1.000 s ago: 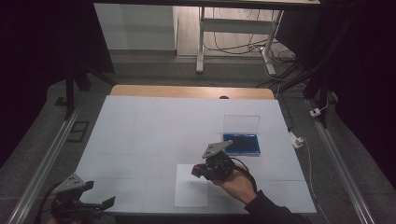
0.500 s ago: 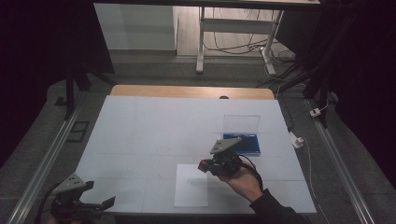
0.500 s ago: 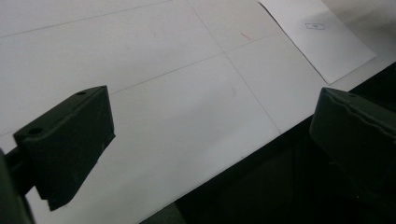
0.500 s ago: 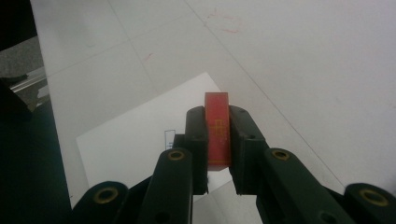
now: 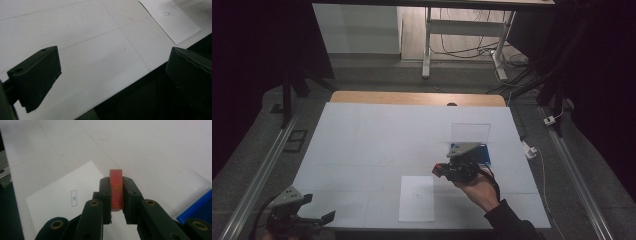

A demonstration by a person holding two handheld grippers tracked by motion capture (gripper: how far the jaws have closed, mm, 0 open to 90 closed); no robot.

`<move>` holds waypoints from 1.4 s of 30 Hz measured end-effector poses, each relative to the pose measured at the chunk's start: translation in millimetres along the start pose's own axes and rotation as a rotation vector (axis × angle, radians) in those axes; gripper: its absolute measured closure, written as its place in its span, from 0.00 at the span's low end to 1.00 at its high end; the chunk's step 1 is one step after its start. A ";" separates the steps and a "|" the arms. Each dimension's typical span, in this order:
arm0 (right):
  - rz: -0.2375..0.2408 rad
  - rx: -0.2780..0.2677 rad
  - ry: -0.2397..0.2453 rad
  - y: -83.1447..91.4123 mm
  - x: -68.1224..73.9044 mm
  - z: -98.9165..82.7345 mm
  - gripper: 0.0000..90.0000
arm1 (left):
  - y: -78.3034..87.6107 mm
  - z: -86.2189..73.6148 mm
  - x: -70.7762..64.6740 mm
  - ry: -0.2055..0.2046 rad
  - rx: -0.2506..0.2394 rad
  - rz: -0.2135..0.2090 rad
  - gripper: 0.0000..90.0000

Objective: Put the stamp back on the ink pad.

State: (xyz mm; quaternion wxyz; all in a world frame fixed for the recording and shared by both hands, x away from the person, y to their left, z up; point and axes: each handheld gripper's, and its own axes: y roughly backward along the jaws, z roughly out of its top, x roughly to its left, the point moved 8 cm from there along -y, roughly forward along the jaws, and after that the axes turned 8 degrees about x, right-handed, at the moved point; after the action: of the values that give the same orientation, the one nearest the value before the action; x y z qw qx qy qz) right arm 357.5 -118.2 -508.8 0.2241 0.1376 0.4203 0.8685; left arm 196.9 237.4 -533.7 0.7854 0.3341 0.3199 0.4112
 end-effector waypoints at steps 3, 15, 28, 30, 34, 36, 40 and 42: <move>-0.008 -0.007 -0.021 2.8 -7.5 -1.0 0.87 | 0.0 0.1 0.1 0.001 0.000 0.000 0.00; -0.047 -0.017 -0.069 11.1 -30.3 -4.5 0.88 | -0.1 0.1 0.1 0.002 0.000 -0.001 0.00; -0.109 -0.021 -0.116 18.3 -55.5 -10.2 0.88 | -0.2 0.1 0.1 0.003 0.001 -0.003 0.00; -0.116 -0.027 -0.126 19.5 -59.2 -10.7 0.88 | -0.3 0.1 0.1 0.003 0.000 -0.003 0.00; -0.135 -0.031 -0.141 22.8 -67.0 -12.2 0.88 | -0.2 0.1 0.2 0.003 0.001 -0.002 0.00; -0.142 -0.039 -0.150 24.3 -71.2 -12.9 0.88 | -0.2 0.1 0.2 0.003 0.001 -0.002 0.00; -0.159 -0.047 -0.170 27.6 -79.2 -14.9 0.88 | -0.3 0.2 0.1 0.004 0.000 -0.003 0.00; -0.172 -0.046 -0.177 28.9 -83.3 -16.4 0.88 | -0.3 0.2 0.1 0.004 0.000 -0.003 0.00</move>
State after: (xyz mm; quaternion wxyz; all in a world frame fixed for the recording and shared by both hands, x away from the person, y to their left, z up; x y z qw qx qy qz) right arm 414.4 -187.0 -500.1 0.3368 0.1721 0.3892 0.8399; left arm 197.2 237.3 -533.9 0.7853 0.3329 0.3220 0.4107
